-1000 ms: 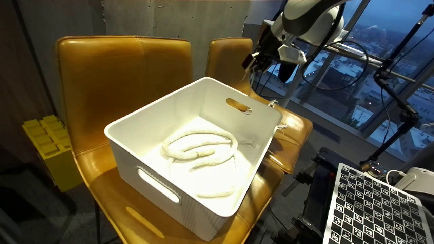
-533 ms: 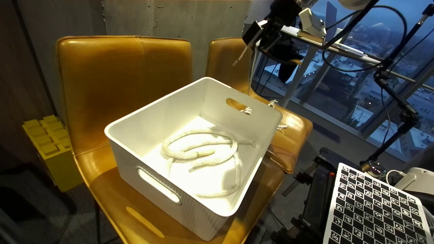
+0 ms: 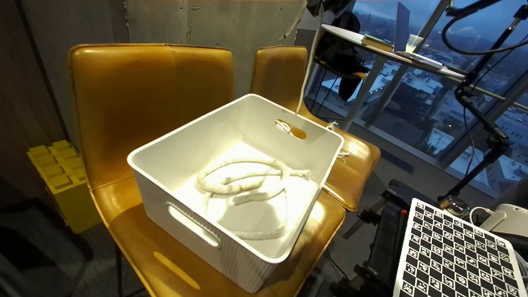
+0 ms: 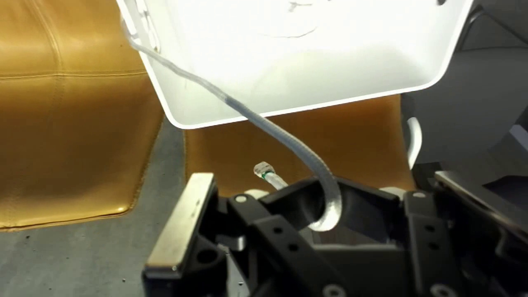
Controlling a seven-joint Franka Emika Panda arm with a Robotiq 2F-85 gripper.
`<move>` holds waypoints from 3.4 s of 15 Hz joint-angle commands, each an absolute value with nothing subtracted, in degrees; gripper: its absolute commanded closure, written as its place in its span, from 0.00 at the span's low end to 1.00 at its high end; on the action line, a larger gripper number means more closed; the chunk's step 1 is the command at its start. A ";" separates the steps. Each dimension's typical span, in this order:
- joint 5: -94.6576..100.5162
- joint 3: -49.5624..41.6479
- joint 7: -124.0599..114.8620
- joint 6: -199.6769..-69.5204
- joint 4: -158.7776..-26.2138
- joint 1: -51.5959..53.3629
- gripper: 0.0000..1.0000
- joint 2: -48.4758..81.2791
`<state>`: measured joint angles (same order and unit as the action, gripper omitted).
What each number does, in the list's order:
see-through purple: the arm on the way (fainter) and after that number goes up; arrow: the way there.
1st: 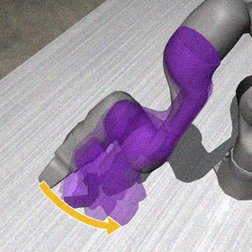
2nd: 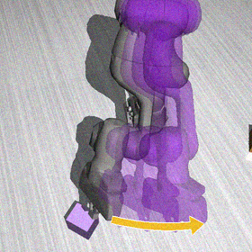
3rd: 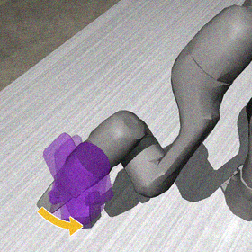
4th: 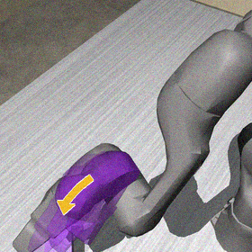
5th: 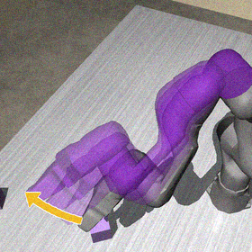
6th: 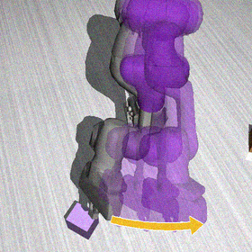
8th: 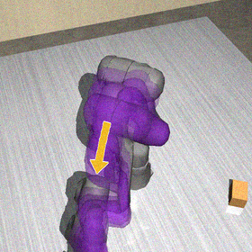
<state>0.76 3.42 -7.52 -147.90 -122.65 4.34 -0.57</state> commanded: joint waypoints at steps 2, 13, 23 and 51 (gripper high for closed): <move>5.62 8.86 -18.03 -139.94 -124.94 7.75 1.00 -9.76; 4.95 12.89 -20.91 -135.45 -124.46 7.50 1.00 -13.13; 5.03 11.74 -20.42 -136.87 -127.73 5.24 0.83 -11.84; -8.26 -5.47 -7.14 -150.61 -126.50 -7.06 0.00 14.55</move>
